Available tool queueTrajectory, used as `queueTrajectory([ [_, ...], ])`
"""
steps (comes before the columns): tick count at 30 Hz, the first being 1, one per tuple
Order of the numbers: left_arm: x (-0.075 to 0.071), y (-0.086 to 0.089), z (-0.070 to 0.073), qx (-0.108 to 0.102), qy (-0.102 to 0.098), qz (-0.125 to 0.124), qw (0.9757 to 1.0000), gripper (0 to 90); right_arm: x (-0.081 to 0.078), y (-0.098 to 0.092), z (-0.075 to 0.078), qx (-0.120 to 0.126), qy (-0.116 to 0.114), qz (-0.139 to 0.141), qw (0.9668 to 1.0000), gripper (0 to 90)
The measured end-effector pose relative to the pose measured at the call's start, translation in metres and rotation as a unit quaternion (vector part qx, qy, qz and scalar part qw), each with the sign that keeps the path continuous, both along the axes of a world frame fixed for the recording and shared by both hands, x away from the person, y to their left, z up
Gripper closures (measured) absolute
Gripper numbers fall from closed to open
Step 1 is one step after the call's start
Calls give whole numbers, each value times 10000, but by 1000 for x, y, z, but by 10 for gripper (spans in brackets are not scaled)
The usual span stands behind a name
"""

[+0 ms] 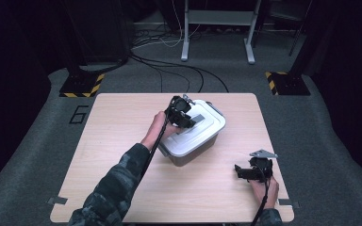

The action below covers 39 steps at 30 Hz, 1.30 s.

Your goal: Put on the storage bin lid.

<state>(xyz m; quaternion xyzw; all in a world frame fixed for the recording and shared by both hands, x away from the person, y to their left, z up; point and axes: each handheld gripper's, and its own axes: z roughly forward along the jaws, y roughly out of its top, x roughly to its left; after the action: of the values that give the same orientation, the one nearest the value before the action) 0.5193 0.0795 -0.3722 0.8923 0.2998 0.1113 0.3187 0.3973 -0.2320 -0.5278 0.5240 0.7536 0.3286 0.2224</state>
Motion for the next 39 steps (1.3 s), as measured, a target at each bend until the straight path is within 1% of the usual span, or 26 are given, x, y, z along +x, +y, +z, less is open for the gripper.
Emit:
queueTrajectory([
  [2,0,0,-1,4,10,-9,10000,663,0,0,0,1,0,0,10000,55],
  [7,0,2,-4,-64,18,-3,10000,663,0,0,0,0,1,4,10000,55],
  [8,0,3,-5,-112,28,-7,9999,663,0,0,0,0,1,4,10000,56],
  [11,-1,4,-5,-153,42,16,9999,661,0,0,0,-1,0,4,10000,56],
  [13,-1,5,-5,-170,17,21,9999,652,0,0,0,-1,0,4,10000,56],
  [15,-1,6,-5,-115,57,25,9999,564,0,0,0,-1,1,4,10000,56],
  [17,-1,8,-4,-188,85,17,9998,483,0,0,0,0,0,4,10000,56],
  [18,-2,10,-3,-174,39,42,9998,439,0,0,0,-1,1,4,10000,56],
  [19,-4,12,-1,-214,-3,86,9997,388,0,0,0,-1,0,5,10000,56],
  [21,-7,17,2,-287,-58,116,9995,331,0,0,0,-2,0,5,10000,56],
  [22,-9,20,4,-289,-103,133,9994,295,0,0,0,-2,0,3,10000,56],
  [25,-15,32,8,-401,-209,190,9988,226,0,0,0,-7,1,2,10000,56],
  [28,-21,48,11,-493,-326,244,9980,182,0,0,0,-18,-3,-6,10000,56],
  [34,-36,81,13,-686,-506,468,9953,151,0,0,0,-22,-1,-9,10000,57],
  [35,-39,87,13,-684,-566,504,9948,149,0,0,0,-23,-3,-10,10000,57],
  [36,-41,94,13,-684,-584,520,9946,149,0,0,0,-23,-3,-11,10000,57],
  [37,-41,94,13,-684,-584,520,9946,148,0,0,0,-23,-3,-11,10000,57],
  [38,-46,107,10,-700,-633,624,9936,147,0,0,0,-23,-4,-11,10000,57],
  [39,-47,111,9,-710,-642,660,9932,145,0,0,0,-23,-3,-12,10000,57],
])
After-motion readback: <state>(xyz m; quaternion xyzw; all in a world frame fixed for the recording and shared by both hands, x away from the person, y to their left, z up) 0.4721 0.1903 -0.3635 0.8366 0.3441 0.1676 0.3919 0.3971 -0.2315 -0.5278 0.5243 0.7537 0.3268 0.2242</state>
